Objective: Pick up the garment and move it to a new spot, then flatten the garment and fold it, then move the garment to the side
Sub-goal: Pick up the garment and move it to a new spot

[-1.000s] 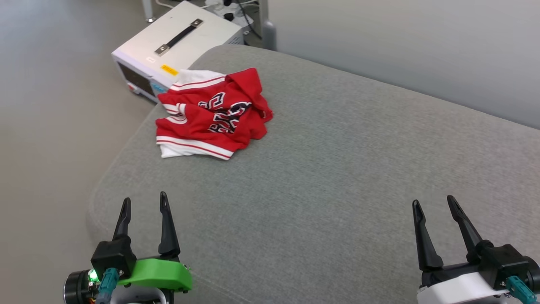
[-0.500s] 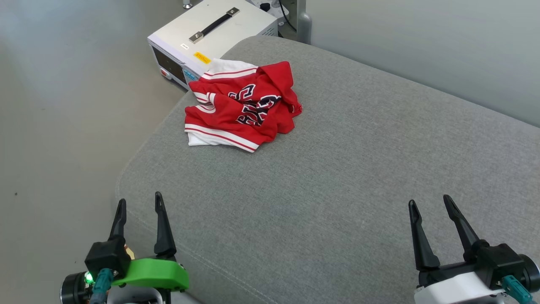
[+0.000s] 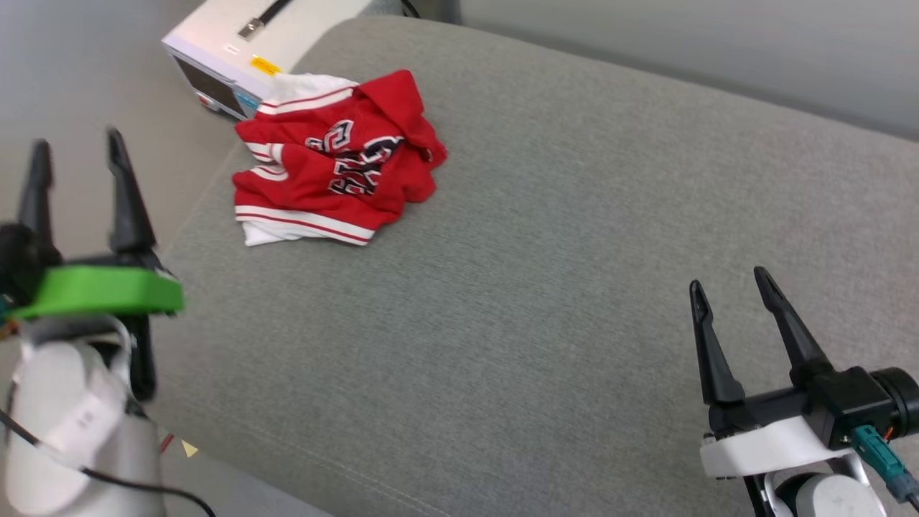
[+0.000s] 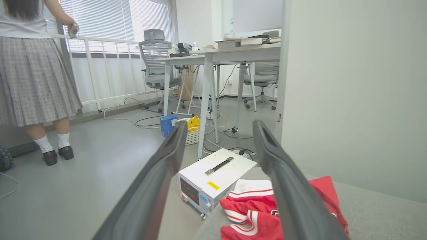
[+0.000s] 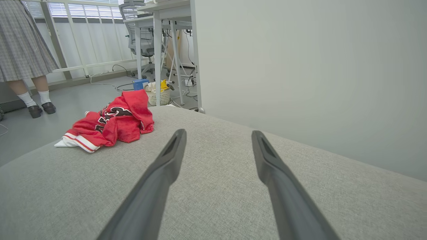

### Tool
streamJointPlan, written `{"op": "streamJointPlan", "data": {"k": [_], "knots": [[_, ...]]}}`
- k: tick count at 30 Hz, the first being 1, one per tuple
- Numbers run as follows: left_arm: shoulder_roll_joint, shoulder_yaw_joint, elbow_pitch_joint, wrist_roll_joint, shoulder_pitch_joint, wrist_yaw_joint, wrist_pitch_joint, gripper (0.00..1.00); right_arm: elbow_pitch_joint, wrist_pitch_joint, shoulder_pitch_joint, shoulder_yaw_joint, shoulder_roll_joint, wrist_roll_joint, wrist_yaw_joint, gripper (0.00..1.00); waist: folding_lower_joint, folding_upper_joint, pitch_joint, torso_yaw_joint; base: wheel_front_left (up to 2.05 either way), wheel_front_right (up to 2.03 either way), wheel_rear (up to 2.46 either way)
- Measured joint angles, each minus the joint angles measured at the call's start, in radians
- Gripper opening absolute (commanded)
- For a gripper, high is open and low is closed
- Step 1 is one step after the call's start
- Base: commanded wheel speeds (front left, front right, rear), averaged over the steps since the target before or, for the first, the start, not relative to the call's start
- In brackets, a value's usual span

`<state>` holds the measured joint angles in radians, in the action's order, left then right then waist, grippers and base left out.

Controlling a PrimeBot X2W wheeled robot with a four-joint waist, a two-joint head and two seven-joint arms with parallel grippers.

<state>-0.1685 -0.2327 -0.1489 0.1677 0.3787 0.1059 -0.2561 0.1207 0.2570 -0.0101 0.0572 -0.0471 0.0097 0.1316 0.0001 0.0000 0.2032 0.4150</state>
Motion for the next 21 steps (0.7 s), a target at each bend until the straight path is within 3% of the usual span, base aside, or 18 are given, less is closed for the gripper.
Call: {"op": "streamJointPlan", "data": {"k": [5, 8, 13, 21], "knots": [[-0.097, 0.004, -0.098, 0.063, 0.155, 0.019, -0.002, 1.0, 0.019, 0.0, 0.033, 0.003, 0.0, -0.023, 0.0, 1.0, 0.0, 0.0, 0.06, -0.046, 0.0, 0.0, 0.0], [-0.185, 0.087, -0.163, 0.134, 0.226, 0.019, -0.002, 1.0, 0.029, 0.0, 0.048, 0.003, 0.0, -0.025, 0.0, 1.0, 0.0, 0.0, 0.094, -0.075, 0.0, 0.0, 0.0], [-0.338, 0.305, -0.293, 0.283, 0.33, 0.021, 0.024, 1.0, 0.044, 0.0, 0.062, 0.007, 0.0, -0.034, 0.0, 1.0, 0.0001, 0.0, 0.148, -0.117, 0.0, 0.0, 0.0], [-0.528, 0.629, -0.371, 0.562, 0.494, 0.022, 0.277, 1.0, 0.065, 0.0, 0.098, 0.003, -0.008, -0.043, 0.0, 1.0, 0.0, 0.0, 0.228, -0.16, 0.0, 0.0, 0.0]]}}
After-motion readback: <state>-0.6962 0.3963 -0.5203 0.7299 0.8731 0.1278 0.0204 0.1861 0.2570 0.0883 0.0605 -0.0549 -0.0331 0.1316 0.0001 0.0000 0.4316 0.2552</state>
